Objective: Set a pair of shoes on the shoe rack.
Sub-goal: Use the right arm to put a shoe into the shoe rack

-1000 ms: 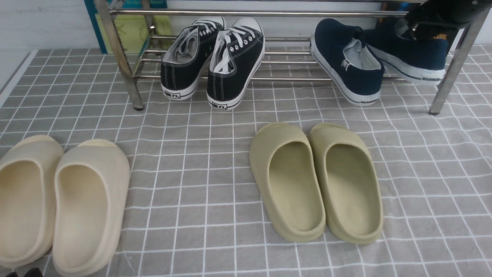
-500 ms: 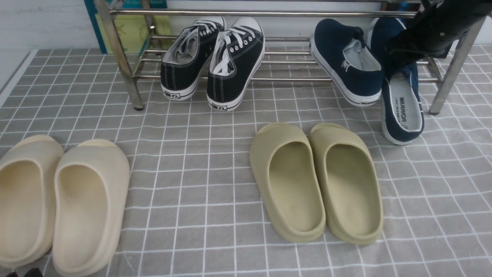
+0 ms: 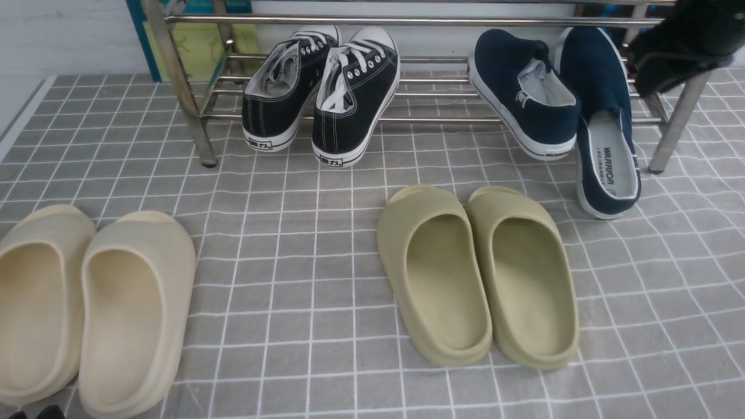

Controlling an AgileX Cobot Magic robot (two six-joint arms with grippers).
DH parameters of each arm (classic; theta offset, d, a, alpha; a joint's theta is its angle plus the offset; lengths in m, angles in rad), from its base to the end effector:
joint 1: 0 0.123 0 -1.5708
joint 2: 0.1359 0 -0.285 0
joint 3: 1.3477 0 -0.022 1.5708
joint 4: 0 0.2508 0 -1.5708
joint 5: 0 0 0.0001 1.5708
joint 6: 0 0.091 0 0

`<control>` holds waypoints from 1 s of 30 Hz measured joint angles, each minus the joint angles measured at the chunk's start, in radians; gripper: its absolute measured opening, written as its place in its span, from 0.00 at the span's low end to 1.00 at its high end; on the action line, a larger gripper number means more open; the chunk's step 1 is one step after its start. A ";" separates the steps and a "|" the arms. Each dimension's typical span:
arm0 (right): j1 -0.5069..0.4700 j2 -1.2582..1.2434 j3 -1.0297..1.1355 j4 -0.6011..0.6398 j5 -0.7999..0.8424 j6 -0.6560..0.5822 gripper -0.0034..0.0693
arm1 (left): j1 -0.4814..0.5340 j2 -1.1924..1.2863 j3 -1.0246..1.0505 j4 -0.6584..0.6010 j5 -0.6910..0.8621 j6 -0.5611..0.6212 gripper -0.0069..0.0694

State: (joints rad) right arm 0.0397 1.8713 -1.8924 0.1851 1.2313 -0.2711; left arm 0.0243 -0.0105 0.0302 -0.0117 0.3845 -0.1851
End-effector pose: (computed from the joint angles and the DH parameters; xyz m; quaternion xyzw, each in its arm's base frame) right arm 0.4056 0.0319 0.3497 -0.1397 0.9608 0.0657 0.2302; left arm 0.0524 0.0009 0.1691 -0.0877 0.8051 -0.0521 0.5843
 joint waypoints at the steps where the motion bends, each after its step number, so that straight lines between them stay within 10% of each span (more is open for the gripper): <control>1: 0.000 -0.032 0.050 0.000 -0.007 0.000 0.35 | 0.000 0.000 0.000 0.000 0.000 0.000 0.40; 11: 0.000 -0.135 0.549 -0.007 -0.347 0.000 0.36 | 0.000 0.000 0.000 0.000 0.000 0.000 0.40; 30: 0.071 -0.019 0.518 -0.018 -0.575 -0.047 0.51 | 0.000 0.000 0.000 0.000 0.000 0.000 0.40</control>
State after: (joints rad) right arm 0.1102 1.8518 -1.3745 0.1667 0.6560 -0.3181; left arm 0.0243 -0.0105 0.0302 -0.0117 0.3845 -0.1851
